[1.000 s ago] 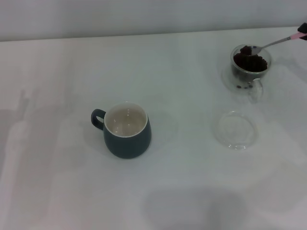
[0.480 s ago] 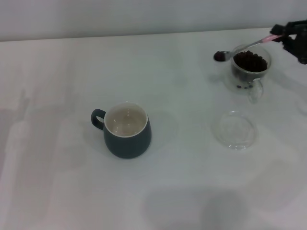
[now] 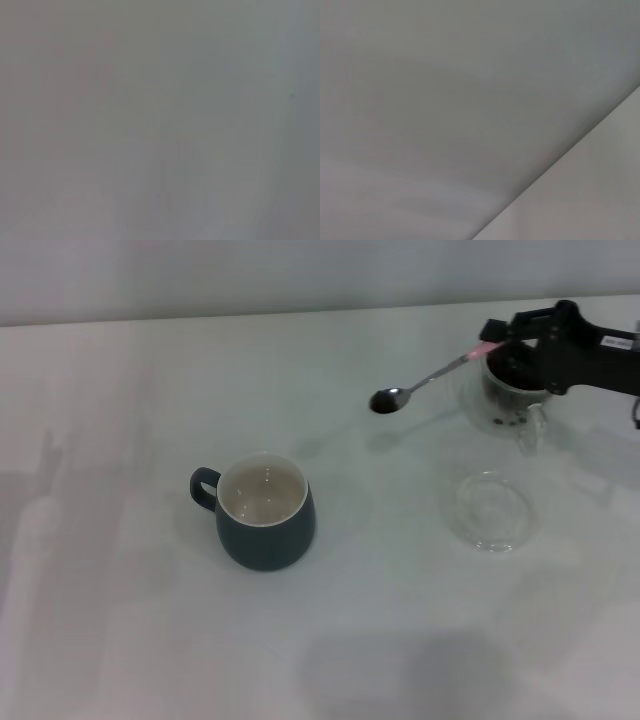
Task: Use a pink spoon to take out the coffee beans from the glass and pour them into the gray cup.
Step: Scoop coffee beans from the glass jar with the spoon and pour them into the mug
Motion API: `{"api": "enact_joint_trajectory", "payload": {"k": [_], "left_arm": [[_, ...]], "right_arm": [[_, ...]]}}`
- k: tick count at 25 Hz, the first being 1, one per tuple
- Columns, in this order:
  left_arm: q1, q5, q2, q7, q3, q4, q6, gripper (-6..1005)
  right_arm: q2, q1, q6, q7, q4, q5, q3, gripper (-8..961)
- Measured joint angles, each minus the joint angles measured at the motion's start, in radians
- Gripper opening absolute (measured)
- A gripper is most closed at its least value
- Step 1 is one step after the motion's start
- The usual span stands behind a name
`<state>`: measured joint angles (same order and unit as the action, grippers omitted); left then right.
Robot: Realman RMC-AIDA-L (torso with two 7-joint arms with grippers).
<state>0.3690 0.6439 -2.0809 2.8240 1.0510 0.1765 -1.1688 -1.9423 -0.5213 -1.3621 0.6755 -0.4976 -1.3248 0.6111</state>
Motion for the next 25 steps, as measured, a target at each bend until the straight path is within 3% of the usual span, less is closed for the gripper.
{"api": "enact_joint_trajectory", "payload": {"k": [12, 19, 25], "left_arm": [[-0.006, 0.000, -0.004, 0.000, -0.002, 0.001, 0.002, 801], [-0.010, 0.001, -0.005, -0.002, -0.002, 0.008, 0.005, 802], [-0.008, 0.004, -0.005, -0.004, -0.001, 0.010, 0.003, 801]], "right_arm": [[-0.065, -0.092, -0.030, 0.016, -0.008, -0.001, 0.122, 157], [-0.078, -0.126, -0.010, 0.127, 0.004, -0.017, 0.192, 158], [-0.081, -0.125, -0.006, 0.294, 0.034, -0.121, 0.265, 158]]}}
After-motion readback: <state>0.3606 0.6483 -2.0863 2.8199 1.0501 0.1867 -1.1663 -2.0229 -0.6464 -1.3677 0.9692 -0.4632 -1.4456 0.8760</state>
